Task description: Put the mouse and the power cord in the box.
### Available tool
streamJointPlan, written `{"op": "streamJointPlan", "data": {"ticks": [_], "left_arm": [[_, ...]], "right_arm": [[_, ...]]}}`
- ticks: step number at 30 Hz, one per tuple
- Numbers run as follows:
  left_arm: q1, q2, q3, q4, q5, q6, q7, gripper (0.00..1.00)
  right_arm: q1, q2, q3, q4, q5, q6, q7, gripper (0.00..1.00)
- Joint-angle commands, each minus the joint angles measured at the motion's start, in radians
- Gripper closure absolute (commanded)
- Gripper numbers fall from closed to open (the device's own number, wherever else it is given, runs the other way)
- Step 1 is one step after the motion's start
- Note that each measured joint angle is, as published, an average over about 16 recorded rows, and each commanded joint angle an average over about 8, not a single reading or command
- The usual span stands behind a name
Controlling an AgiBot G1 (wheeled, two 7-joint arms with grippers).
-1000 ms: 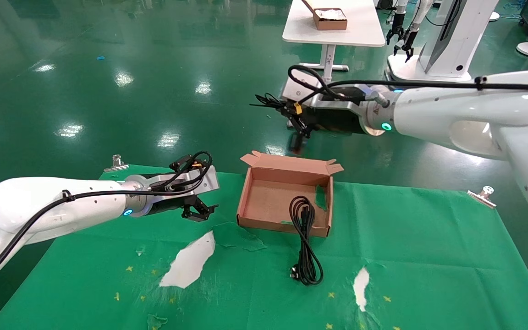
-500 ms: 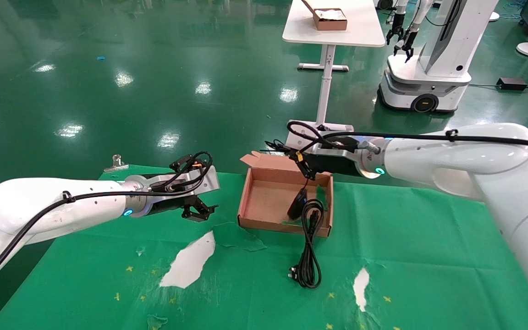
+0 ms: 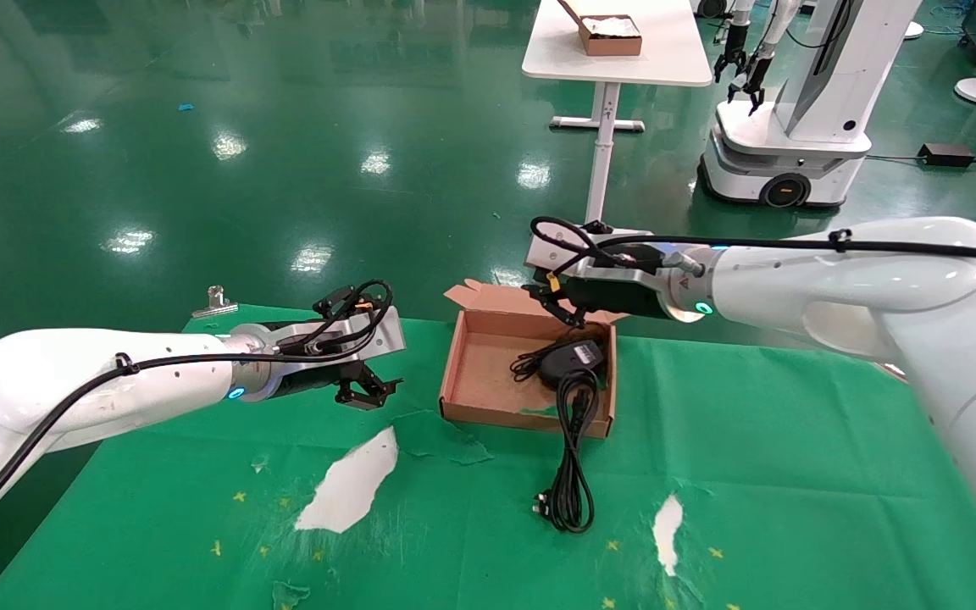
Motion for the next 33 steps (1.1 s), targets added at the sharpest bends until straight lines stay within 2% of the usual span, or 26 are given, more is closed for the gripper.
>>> {"op": "streamJointPlan", "data": {"ticks": [1, 8, 23, 27, 33], "left_arm": [[0.000, 0.000, 0.000, 0.000, 0.000, 0.000, 0.000, 0.00], [0.000, 0.000, -0.001, 0.000, 0.000, 0.000, 0.000, 0.00], [0.002, -0.002, -0.005, -0.002, -0.002, 0.004, -0.001, 0.00], [0.023, -0.021, -0.040, -0.027, -0.020, 0.036, -0.011, 0.00], [0.082, -0.074, -0.143, -0.098, -0.071, 0.130, -0.042, 0.00]], "right_arm": [[0.002, -0.001, 0.001, -0.001, -0.001, -0.001, -0.001, 0.00], [-0.022, 0.027, 0.015, 0.037, 0.027, -0.027, 0.018, 0.00], [-0.191, 0.210, 0.108, 0.295, 0.226, -0.201, 0.160, 0.00], [-0.238, 0.261, 0.133, 0.365, 0.281, -0.249, 0.199, 0.00], [-0.307, 0.337, 0.171, 0.471, 0.363, -0.321, 0.257, 0.00]]}}
